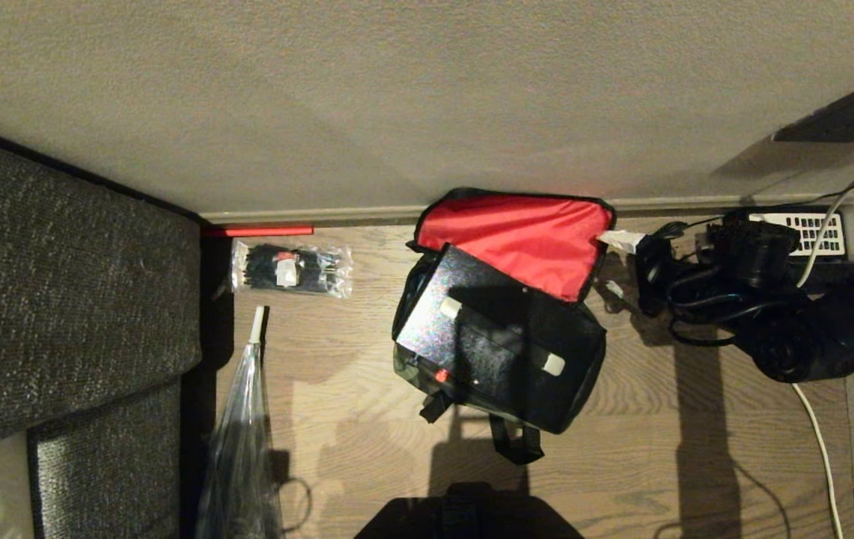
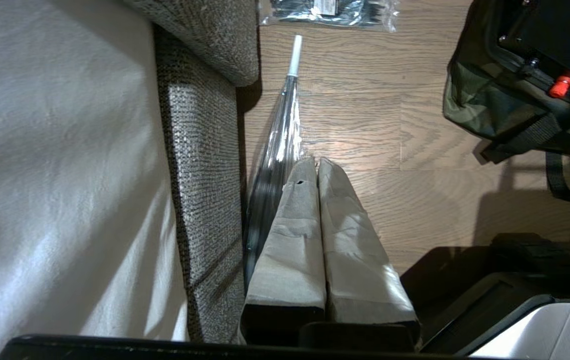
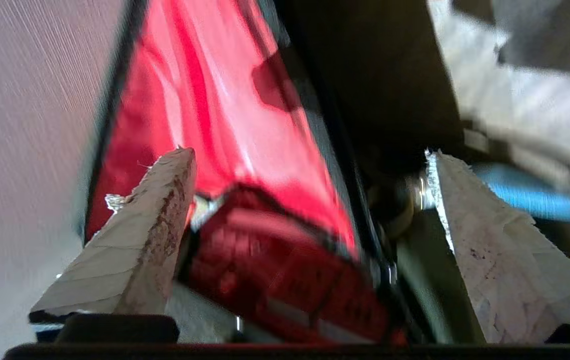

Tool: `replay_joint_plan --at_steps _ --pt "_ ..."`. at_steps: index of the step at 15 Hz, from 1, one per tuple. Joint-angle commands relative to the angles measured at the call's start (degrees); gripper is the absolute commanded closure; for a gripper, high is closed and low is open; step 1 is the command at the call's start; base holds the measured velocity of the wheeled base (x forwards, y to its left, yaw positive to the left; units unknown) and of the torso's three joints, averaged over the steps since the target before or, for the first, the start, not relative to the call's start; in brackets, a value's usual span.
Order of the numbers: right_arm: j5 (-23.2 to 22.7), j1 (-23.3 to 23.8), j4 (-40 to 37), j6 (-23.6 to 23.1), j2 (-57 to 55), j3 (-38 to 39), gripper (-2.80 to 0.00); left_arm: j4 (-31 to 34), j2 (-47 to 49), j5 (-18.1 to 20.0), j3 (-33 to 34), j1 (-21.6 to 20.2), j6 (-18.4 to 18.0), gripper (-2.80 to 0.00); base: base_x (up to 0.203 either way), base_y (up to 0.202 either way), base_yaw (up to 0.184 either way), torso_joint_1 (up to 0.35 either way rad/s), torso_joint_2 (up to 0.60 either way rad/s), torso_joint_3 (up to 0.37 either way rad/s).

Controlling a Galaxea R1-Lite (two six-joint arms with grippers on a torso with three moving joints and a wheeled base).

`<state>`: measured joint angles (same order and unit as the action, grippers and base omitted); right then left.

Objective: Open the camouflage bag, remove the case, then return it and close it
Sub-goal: Close the top of the storage box

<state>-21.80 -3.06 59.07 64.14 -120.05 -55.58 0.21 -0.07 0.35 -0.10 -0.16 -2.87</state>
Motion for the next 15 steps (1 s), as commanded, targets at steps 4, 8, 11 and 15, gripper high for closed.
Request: replay_joint_plan --at_steps 4,8,11,15 --pt "-0.38 -0.99 8.88 -1.57 -5.55 -4.68 -2.8 -0.03 0.07 0.0 0.01 -0.02 -0.03 0.0 0.0 0.0 0.0 0.0 0.0 0.0" --pt "-0.35 -0.98 10.9 -9.78 -8.16 -6.43 0.0 -0.03 0.07 0.0 0.01 -0.02 -0.03 0.0 0.0 0.0 0.0 0.0 0.0 0.0" --pt "-0.01 -0.98 11.0 -11.69 -8.8 -6.42 0.0 0.04 0.07 0.0 0.01 -0.02 -0.03 0.0 0.0 0.0 0.0 0.0 0.0 0.0" --pt "0.01 -0.99 11.04 -16.94 -9.05 -6.01 0.0 -0.03 0.07 0.0 0.01 -0.02 -0.03 0.0 0.0 0.0 0.0 0.0 0.0 0.0"
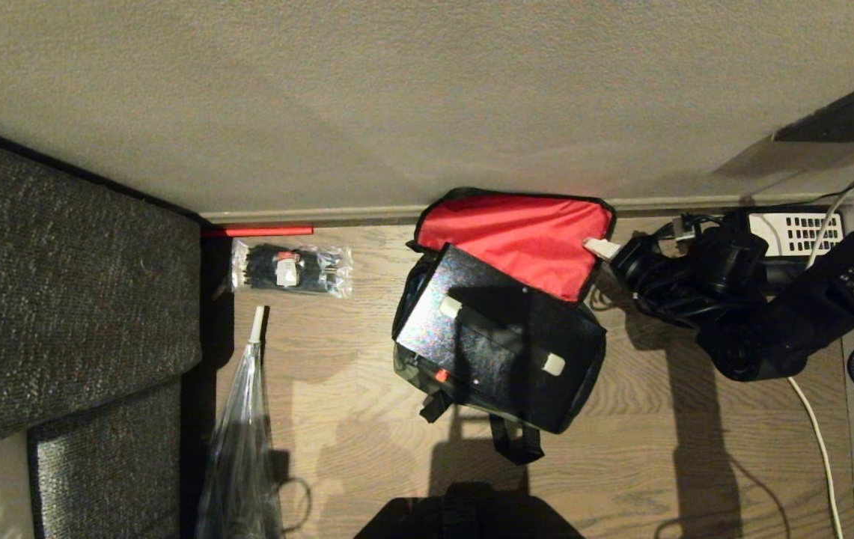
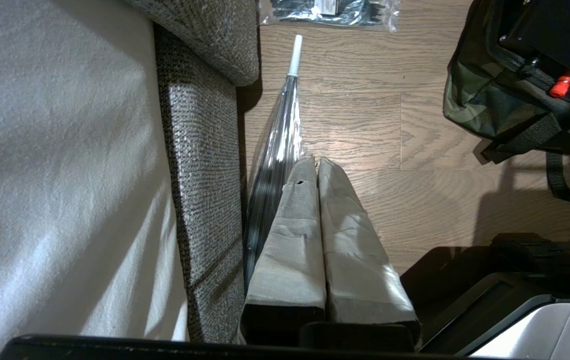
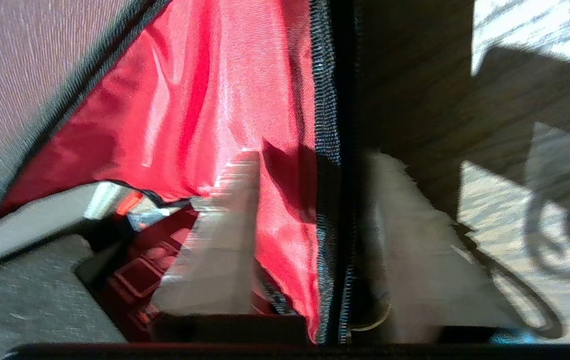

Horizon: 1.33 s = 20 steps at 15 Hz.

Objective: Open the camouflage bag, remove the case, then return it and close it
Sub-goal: Close the top of the storage box

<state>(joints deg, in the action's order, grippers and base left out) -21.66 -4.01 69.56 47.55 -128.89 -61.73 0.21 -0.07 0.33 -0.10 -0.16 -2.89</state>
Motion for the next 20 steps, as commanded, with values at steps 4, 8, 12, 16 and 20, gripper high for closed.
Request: replay_joint_plan --at_steps 4,8,12,16,20 --pt "0.34 -0.03 2.1 -2.77 0.78 1.27 0.0 -0.03 0.07 0.02 0.01 -0.02 -0.01 0.0 0.0 0.0 0.0 0.0 0.0 0.0" --pt "-2.64 -0.16 2.3 -5.39 8.82 9.82 0.0 0.05 0.07 0.02 0.01 -0.02 -0.01 0.0 0.0 0.0 0.0 0.0 0.0 0.0" --pt "-7.02 -1.91 2.46 -7.55 19.43 19.03 0.0 -0.03 0.07 0.02 0.01 -0.02 -0.01 0.0 0.0 0.0 0.0 0.0 0.0 0.0" --pt "-10.64 -4.19 2.35 -7.65 27.79 27.31 0.0 0.06 0.07 0.02 0.01 -0.02 -0.01 0.0 0.0 0.0 0.0 0.0 0.0 0.0" --pt "-11.68 -8.96 2.11 -7.79 37.47 34.99 0.0 -0.03 0.07 0.02 0.01 -0.02 -0.01 0.0 0.0 0.0 0.0 0.0 0.0 0.0"
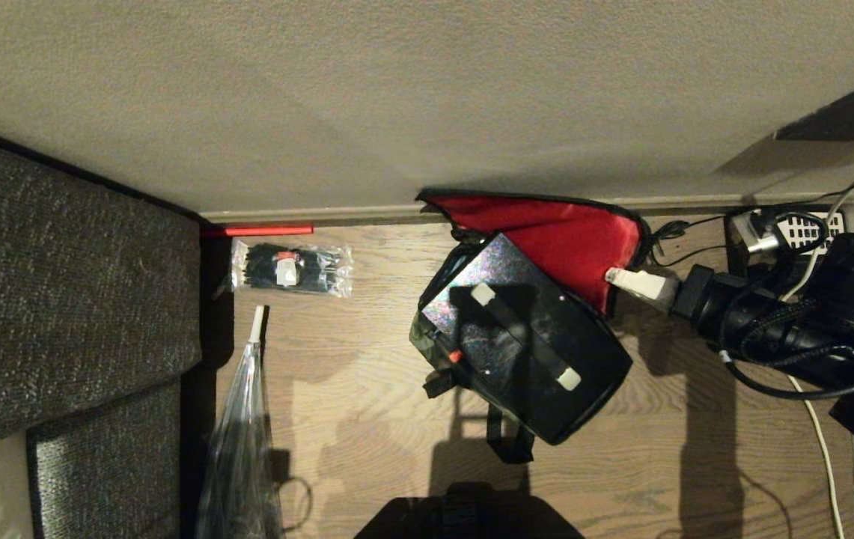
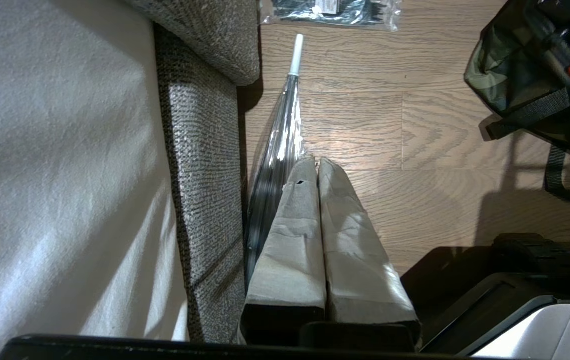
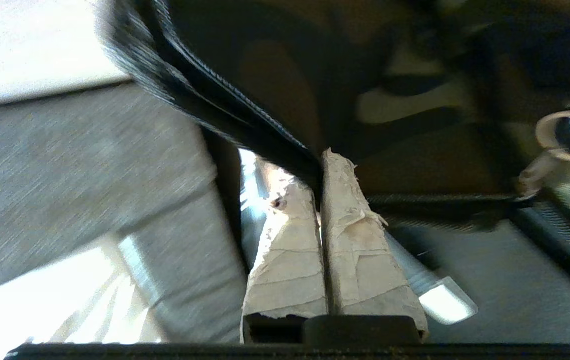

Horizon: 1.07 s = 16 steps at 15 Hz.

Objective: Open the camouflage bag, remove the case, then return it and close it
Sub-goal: Close the top of the storage box

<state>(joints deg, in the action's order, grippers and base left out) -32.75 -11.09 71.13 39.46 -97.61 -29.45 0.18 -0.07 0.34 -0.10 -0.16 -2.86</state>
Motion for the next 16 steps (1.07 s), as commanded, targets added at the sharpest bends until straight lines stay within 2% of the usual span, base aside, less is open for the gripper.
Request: replay_joint_plan --at_steps 1,7,10,12,13,14,16 --pt "-0.64 -2.45 0.19 0.34 7.41 3.31 0.0 -0.01 0.07 0.01 0.01 -0.02 -0.05 0.0 0.0 0.0 0.0 0.0 0.0 0.0" --pt "-0.8 -2.26 -3.23 -0.13 8.38 5.31 0.0 0.08 0.07 0.01 0.01 -0.02 -0.05 0.0 0.0 0.0 0.0 0.0 0.0 0.0" --pt "-0.21 -1.08 -4.31 -3.27 4.76 5.7 0.0 0.07 0.07 0.01 0.01 -0.02 -0.05 0.0 0.0 0.0 0.0 0.0 0.0 0.0" --pt "-0.09 1.01 -4.52 -8.19 1.35 4.88 0.0 -0.01 0.07 0.01 0.01 -0.02 -0.05 0.0 0.0 0.0 0.0 0.0 0.0 0.0" --pt "-0.05 2.41 -4.85 -8.94 -0.26 3.24 0.0 -0.01 0.07 0.01 0.01 -0.02 -0.05 0.0 0.0 0.0 0.0 0.0 0.0 0.0" --pt "-0.06 2.72 -5.2 -8.99 -0.51 2.93 0.0 0.08 0.07 0.01 0.01 -0.02 -0.05 0.0 0.0 0.0 0.0 0.0 0.0 0.0" --pt "-0.22 7.24 -7.14 -6.99 -3.06 -3.28 0.0 -0.01 0.07 0.01 0.01 -0.02 -0.05 0.0 0.0 0.0 0.0 0.0 0.0 0.0"
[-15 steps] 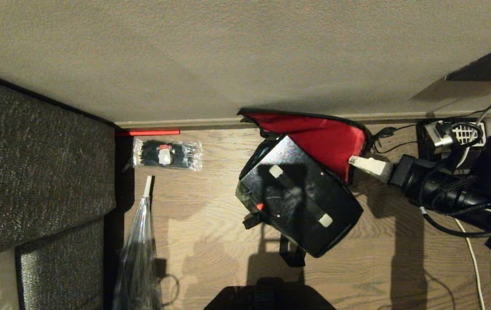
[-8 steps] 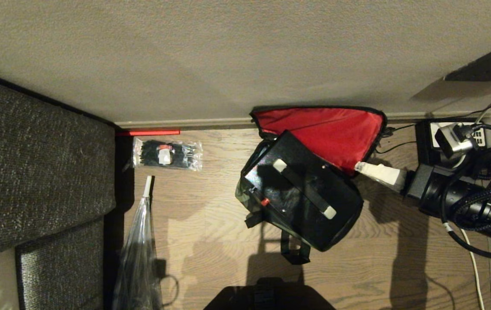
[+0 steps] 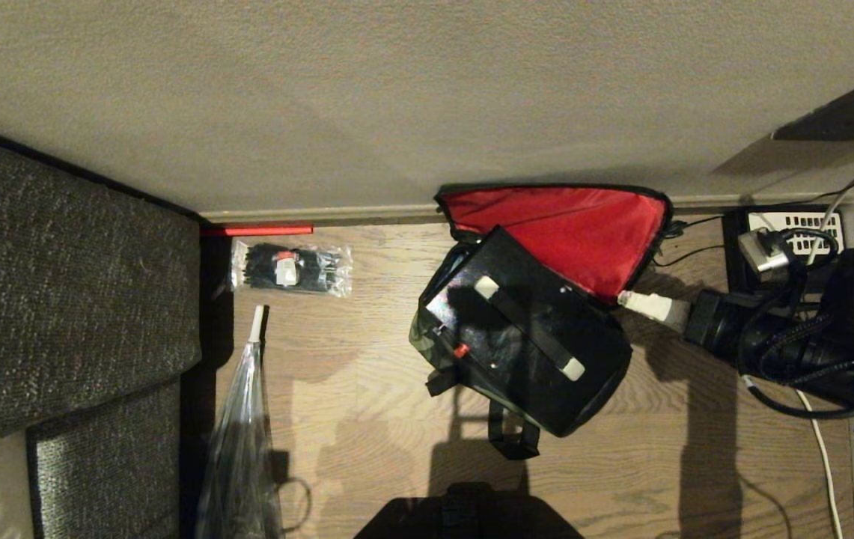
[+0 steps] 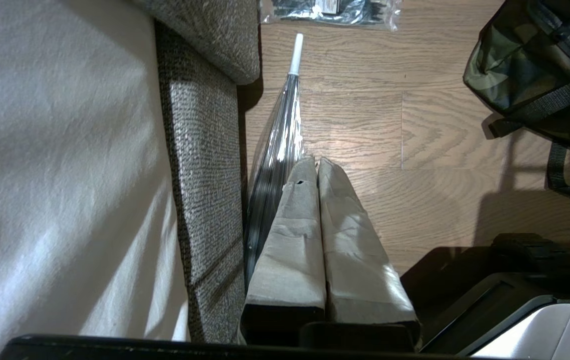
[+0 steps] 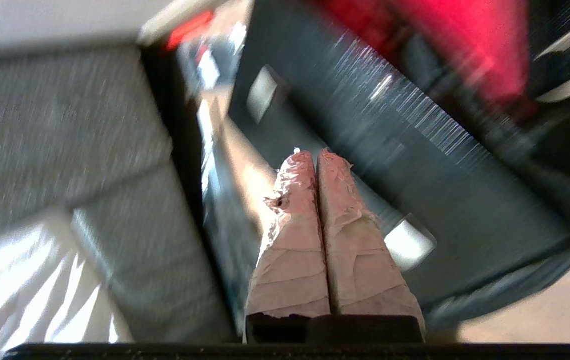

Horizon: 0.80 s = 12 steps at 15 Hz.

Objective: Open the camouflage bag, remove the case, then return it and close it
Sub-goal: Close the top of the storage box

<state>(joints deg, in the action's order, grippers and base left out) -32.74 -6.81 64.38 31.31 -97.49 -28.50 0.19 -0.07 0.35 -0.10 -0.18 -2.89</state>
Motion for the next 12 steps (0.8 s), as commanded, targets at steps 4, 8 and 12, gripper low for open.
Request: replay_joint_plan --at_steps 4,8,12 --pt "-0.66 6.94 -0.83 7.68 -8.44 -16.4 0.0 0.08 0.07 0.0 0.01 0.01 -0.01 0.0 0.0 0.0 0.0 0.0 0.0 0.0" --pt "-5.73 8.69 -1.89 7.42 -7.73 -18.73 0.0 0.08 0.07 0.0 0.01 0.01 -0.01 0.0 0.0 0.0 0.0 0.0 0.0 0.0" --pt "-6.82 9.3 -2.14 5.51 -5.53 -17.64 -2.8 0.08 0.07 0.0 0.01 0.01 -0.01 0.0 0.0 0.0 0.0 0.0 0.0 0.0"
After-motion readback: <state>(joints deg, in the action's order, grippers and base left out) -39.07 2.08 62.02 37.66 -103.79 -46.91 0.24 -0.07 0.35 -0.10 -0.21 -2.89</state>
